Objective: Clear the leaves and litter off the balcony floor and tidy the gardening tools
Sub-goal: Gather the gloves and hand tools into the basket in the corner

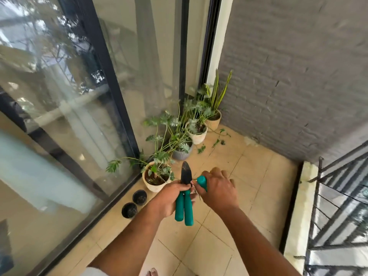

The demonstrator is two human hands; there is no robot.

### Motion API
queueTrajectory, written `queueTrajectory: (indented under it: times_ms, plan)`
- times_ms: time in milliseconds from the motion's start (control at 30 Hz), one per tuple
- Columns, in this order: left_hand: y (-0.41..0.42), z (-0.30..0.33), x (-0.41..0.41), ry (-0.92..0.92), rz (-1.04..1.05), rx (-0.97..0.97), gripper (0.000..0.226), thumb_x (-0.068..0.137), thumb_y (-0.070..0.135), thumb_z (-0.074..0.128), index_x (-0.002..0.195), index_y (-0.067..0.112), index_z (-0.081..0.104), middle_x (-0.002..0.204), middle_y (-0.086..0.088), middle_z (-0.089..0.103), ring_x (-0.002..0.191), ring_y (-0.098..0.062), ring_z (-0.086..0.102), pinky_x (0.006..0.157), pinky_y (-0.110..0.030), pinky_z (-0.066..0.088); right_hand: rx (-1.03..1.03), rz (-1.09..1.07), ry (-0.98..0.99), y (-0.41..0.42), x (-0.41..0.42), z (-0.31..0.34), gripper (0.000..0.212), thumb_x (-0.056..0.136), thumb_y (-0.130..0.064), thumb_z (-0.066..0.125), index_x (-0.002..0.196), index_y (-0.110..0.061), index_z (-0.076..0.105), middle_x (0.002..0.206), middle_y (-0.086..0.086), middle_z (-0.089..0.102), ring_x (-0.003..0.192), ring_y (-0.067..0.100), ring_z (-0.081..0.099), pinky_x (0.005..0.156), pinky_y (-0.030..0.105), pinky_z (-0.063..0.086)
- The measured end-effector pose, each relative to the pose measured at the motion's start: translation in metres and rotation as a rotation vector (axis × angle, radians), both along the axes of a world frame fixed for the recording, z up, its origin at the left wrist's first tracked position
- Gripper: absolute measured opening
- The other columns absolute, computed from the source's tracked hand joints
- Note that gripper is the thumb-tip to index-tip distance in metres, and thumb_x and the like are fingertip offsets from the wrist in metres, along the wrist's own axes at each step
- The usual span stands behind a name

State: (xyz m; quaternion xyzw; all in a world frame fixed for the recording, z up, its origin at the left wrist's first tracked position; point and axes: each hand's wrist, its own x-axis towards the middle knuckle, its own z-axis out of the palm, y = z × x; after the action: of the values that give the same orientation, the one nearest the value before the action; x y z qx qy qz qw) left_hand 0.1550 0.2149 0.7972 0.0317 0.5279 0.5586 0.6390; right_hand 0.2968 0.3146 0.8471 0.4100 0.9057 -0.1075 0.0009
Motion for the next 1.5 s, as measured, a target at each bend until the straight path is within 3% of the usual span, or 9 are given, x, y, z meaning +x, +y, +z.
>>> queueTrajectory:
  times_ms: [167,367,533,667,800,867,1067,1300,1500]
  plan:
    - [0.002,0.027,0.012,0.042,0.034,-0.051,0.016,0.107,0.007,0.053,0.106,0.004,0.069,0.083,-0.013,0.068,0.073,-0.026,0.065,0.075,-0.042,0.057,-0.008,0.071,0.169,-0.011,0.000,0.015,0.032,0.100,-0.065,0.050,0.122,-0.041,0.048,0.106,-0.010,0.055,0.084,0.011,0.060,0.070,0.032,0.058]
    - [0.023,0.055,0.014,-0.008,0.072,-0.074,0.025,0.107,0.025,0.055,0.091,0.008,0.065,0.066,-0.006,0.065,0.042,-0.013,0.059,0.039,-0.020,0.044,0.084,0.217,0.268,-0.031,0.017,0.014,0.046,0.103,-0.050,0.055,0.145,-0.043,0.037,0.123,-0.011,0.048,0.108,0.010,0.052,0.099,0.030,0.051]
    - [0.045,0.056,0.023,0.003,0.025,-0.024,0.029,0.100,0.040,0.070,0.107,0.012,0.066,0.085,-0.011,0.067,0.072,-0.024,0.068,0.062,-0.033,0.056,0.000,0.232,0.313,-0.015,0.047,0.007,0.064,0.099,-0.045,0.055,0.157,-0.039,0.030,0.140,-0.016,0.042,0.127,0.009,0.041,0.111,0.033,0.042]
    - [0.068,0.055,0.040,0.046,-0.005,-0.016,0.028,0.100,0.028,0.073,0.116,0.005,0.069,0.094,-0.016,0.069,0.077,-0.027,0.071,0.068,-0.037,0.061,-0.374,0.240,0.405,0.013,0.082,0.004,0.084,0.089,-0.046,0.066,0.162,-0.039,0.027,0.149,-0.020,0.039,0.139,0.002,0.035,0.120,0.030,0.035]
    - [0.104,0.051,0.060,0.053,-0.044,0.019,0.025,0.101,0.022,0.072,0.117,0.005,0.062,0.095,-0.017,0.068,0.077,-0.027,0.072,0.074,-0.041,0.062,-1.029,-0.200,0.815,0.034,0.117,0.024,0.044,0.093,-0.004,0.074,0.129,-0.028,0.072,0.133,-0.011,0.069,0.124,0.012,0.064,0.098,0.036,0.058]
    - [0.125,0.052,0.075,0.033,-0.099,0.029,0.029,0.099,0.021,0.074,0.120,0.005,0.061,0.098,-0.018,0.069,0.084,-0.028,0.074,0.076,-0.042,0.062,-1.060,-0.573,0.891,0.047,0.127,0.031,0.016,0.105,-0.025,0.061,0.115,-0.027,0.074,0.122,-0.001,0.074,0.115,0.019,0.069,0.095,0.045,0.059]
    - [0.180,0.050,0.122,0.119,-0.392,0.120,0.043,0.093,0.019,0.082,0.129,0.006,0.062,0.108,-0.024,0.074,0.091,-0.036,0.073,0.076,-0.044,0.059,-1.204,-0.963,0.901,0.078,0.146,0.030,0.048,0.101,-0.068,0.049,0.122,-0.029,0.067,0.117,0.001,0.075,0.103,0.022,0.077,0.080,0.052,0.065]
    - [0.232,0.048,0.174,0.134,-0.848,0.259,0.039,0.098,0.013,0.075,0.136,0.014,0.064,0.124,-0.023,0.074,0.108,-0.036,0.074,0.097,-0.051,0.061,-1.019,-1.167,1.221,0.082,0.177,0.037,0.028,0.103,-0.048,0.062,0.123,-0.029,0.067,0.111,0.004,0.079,0.105,0.030,0.075,0.086,0.060,0.062]
    - [0.231,0.058,0.222,0.225,-1.227,0.357,0.025,0.104,0.010,0.067,0.125,0.023,0.065,0.109,-0.008,0.079,0.098,-0.021,0.077,0.083,-0.034,0.062,-0.789,-1.422,1.453,0.041,0.194,0.039,0.019,0.109,-0.040,0.054,0.121,-0.037,0.068,0.107,0.001,0.080,0.108,0.028,0.074,0.093,0.057,0.060]
